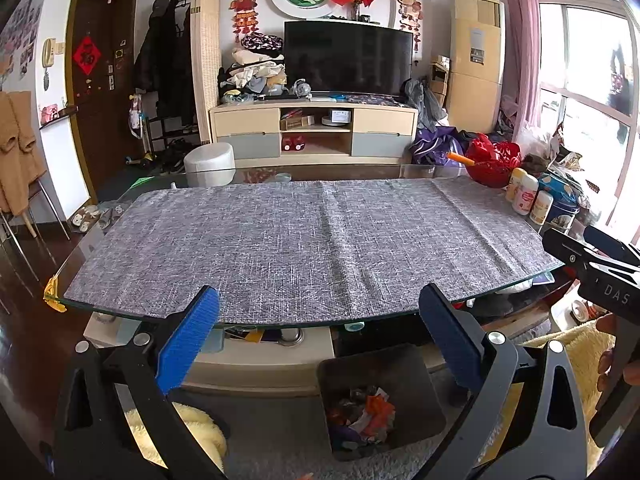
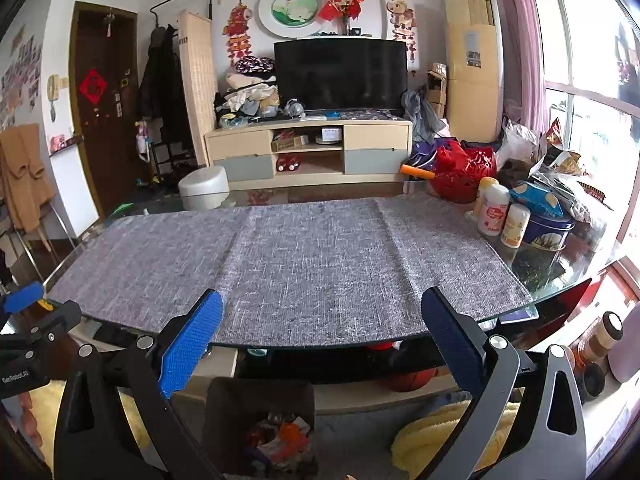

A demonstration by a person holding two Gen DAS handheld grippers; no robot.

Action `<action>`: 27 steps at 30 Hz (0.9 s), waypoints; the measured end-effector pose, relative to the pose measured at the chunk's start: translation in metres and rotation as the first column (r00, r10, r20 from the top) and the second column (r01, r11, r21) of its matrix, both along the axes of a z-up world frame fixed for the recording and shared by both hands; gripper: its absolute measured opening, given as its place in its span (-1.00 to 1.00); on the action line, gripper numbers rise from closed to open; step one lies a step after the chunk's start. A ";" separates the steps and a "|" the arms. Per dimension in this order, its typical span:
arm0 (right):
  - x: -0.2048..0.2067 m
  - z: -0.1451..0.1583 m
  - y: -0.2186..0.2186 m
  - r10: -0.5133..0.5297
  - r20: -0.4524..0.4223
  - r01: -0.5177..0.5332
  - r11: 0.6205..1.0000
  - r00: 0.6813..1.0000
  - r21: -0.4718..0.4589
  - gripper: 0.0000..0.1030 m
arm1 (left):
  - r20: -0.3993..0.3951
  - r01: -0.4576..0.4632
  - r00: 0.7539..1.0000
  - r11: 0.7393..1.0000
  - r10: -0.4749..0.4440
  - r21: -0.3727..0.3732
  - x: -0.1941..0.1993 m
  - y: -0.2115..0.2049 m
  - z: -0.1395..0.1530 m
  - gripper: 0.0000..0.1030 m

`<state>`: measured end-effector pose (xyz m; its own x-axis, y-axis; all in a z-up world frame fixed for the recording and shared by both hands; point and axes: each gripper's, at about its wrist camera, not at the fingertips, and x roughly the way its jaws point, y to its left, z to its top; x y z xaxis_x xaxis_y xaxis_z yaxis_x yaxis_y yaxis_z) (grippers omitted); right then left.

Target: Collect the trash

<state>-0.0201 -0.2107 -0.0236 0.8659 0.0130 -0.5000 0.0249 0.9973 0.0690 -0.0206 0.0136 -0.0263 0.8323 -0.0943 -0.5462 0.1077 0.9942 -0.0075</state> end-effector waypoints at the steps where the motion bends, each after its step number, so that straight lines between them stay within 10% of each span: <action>1: 0.000 0.000 0.000 0.000 0.000 0.000 1.000 1.000 0.002 0.94 | 0.000 0.000 1.000 1.000 0.000 0.000 0.000 0.000 0.000 0.84; 27: -0.002 0.000 0.005 0.008 -0.008 -0.008 1.000 1.000 0.008 0.94 | 0.006 -0.011 1.000 1.000 0.011 -0.004 -0.001 0.001 0.006 0.84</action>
